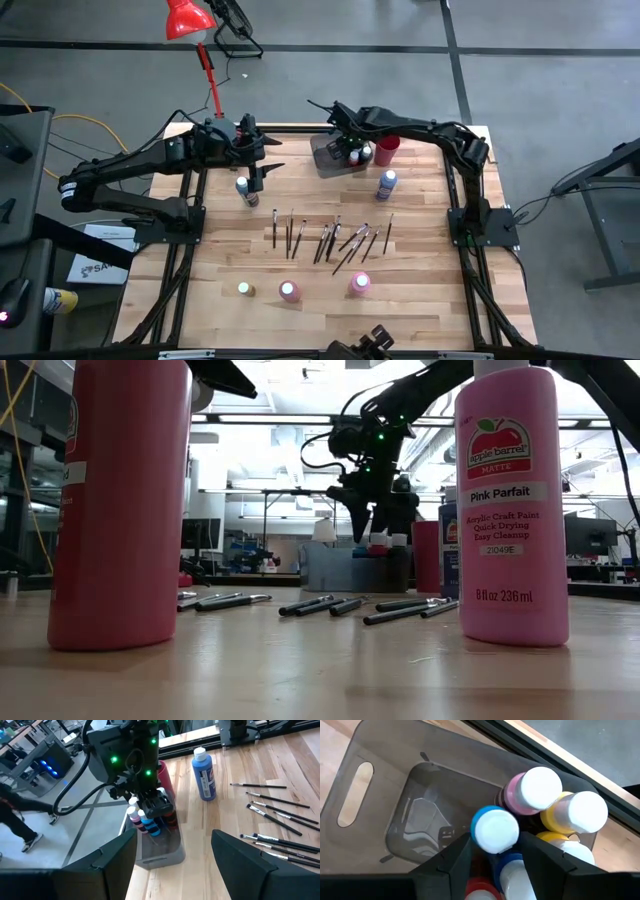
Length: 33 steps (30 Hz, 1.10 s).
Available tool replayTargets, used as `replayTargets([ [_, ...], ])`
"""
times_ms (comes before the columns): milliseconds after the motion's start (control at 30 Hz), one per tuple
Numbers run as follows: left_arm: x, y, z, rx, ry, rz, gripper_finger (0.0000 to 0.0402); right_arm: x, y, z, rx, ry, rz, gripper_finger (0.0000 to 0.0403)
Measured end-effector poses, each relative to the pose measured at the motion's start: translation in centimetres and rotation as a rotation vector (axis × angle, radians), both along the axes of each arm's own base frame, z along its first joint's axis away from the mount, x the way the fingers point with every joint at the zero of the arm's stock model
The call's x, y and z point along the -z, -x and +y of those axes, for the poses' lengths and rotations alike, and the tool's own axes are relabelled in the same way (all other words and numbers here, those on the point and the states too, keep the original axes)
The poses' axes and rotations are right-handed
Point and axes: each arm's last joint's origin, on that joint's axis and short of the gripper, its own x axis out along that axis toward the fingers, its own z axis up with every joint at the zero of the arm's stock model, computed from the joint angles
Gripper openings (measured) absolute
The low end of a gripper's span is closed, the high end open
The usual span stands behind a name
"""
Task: Pick & Place Paint Supplies
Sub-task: Put the small dark yellow paint bottle into the black bin
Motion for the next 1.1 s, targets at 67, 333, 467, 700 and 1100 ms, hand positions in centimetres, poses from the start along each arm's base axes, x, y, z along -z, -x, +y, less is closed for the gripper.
replayTargets([
  [67, 0.0, 0.0, 0.0, 0.0, 0.0, 0.0, 0.0251, 0.0, 0.0, 0.0, 0.0, 0.0, 0.0, 0.0175],
  [333, 0.0, 0.0, 0.0, 0.0, 0.0, 0.0, 0.0251, -0.8, 0.0, 0.1, -0.014, -0.016, -0.044, 0.0199],
  [467, 0.0, 0.0, 0.0, 0.0, 0.0, 0.0, 0.0251, -2.0, 0.2, 0.2, -0.024, -0.008, -0.099, 0.0199],
  [700, 0.0, 0.0, 0.0, 0.001, 0.001, 0.001, 0.0251, -4.7, 0.9, 0.5, -0.056, 0.028, -0.177, 0.0197],
  [1100, 0.2, 0.1, 0.0, -0.001, 0.01, 0.018, 0.0251, -10.2, 2.5, 3.7, -0.157, 0.029, -0.342, 0.0184],
])
